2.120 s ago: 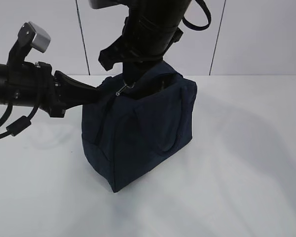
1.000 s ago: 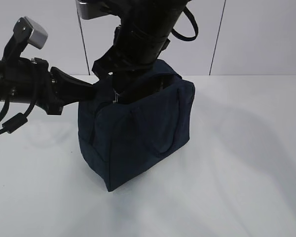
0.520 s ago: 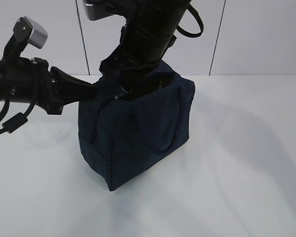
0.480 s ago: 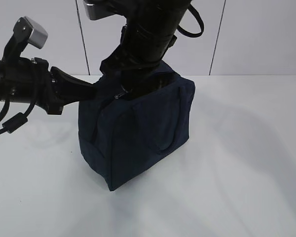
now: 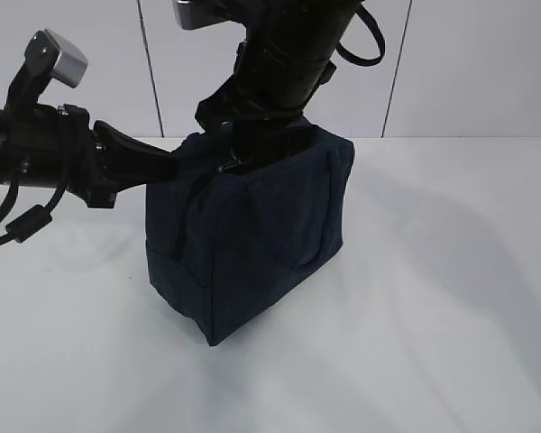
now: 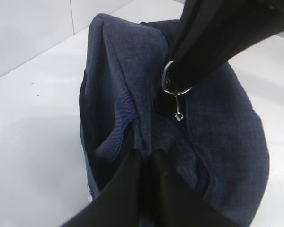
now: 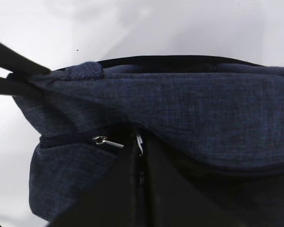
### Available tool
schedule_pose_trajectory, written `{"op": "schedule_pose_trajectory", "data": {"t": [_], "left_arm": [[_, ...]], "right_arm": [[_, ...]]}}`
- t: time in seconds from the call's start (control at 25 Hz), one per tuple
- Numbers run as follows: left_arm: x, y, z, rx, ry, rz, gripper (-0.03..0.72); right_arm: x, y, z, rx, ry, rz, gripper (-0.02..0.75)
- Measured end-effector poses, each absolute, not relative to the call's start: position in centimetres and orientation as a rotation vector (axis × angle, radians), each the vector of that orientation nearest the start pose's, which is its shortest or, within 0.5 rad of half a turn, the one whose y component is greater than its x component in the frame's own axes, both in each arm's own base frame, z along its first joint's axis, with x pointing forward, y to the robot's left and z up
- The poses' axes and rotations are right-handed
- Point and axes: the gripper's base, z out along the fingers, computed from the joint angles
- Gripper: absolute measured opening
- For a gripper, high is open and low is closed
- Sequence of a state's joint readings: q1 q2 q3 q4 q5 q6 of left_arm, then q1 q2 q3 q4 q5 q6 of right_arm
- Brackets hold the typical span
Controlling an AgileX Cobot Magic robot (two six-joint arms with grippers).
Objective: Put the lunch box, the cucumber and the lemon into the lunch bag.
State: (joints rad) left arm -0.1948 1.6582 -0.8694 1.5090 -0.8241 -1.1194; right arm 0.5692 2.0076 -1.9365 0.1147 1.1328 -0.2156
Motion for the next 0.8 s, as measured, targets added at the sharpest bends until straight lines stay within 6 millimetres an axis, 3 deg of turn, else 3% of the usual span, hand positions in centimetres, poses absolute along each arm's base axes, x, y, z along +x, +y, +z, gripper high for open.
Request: {"op": "schedule_pose_trajectory", "data": {"t": [0.8], "left_arm": [[30.0, -12.7, 21.9, 0.983, 1.833, -0.796, 0.012]], "right_arm": [[37.7, 23.7, 30.7, -0.958, 2.523, 0.307, 0.020]]}}
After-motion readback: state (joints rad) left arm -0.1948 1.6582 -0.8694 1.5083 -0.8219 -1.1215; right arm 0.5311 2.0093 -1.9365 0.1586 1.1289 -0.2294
